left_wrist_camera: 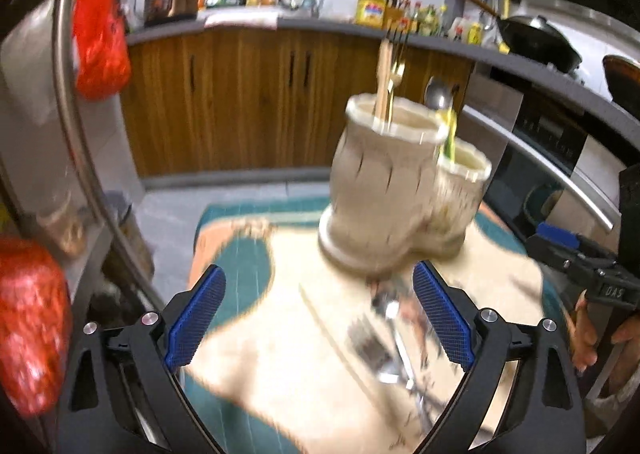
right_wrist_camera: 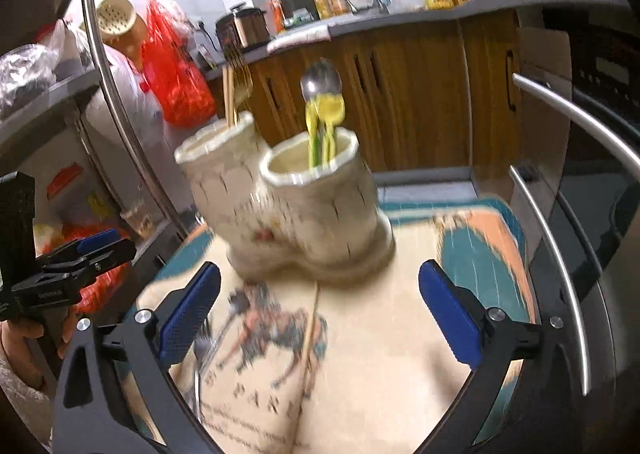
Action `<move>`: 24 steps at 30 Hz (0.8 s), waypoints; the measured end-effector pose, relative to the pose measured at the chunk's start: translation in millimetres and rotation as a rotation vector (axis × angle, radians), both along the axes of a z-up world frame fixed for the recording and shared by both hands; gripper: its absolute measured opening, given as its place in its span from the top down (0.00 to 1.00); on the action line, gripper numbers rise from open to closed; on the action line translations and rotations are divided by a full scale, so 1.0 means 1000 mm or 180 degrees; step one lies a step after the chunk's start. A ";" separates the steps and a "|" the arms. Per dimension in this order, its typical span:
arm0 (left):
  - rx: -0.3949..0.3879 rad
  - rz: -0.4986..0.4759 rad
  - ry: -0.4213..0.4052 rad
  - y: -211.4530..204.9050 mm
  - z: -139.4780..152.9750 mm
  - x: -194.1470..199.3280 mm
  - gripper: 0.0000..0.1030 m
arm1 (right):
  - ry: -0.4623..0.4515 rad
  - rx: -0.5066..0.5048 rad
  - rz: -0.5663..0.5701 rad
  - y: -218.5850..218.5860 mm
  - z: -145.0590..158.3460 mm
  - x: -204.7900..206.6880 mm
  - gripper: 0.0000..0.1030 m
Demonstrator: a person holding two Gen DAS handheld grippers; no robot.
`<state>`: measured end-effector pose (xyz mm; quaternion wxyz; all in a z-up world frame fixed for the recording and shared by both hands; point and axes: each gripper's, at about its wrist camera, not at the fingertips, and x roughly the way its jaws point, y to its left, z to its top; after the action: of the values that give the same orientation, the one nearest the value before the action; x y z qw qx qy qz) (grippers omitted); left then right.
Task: Organize utensils
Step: 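Move both open tools back over the fork and chopsticks on the mat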
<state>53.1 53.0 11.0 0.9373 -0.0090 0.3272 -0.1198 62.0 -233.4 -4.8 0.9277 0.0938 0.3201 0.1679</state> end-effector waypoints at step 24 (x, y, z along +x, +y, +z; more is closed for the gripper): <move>0.0193 0.0024 0.0530 0.016 -0.050 -0.036 0.08 | 0.0336 -0.0434 0.0664 0.070 -0.034 -0.033 0.12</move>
<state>17.2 68.6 -38.6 0.9071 0.0082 0.4075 -0.1052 28.6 -163.3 -38.8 0.8913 0.0054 0.3871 0.2360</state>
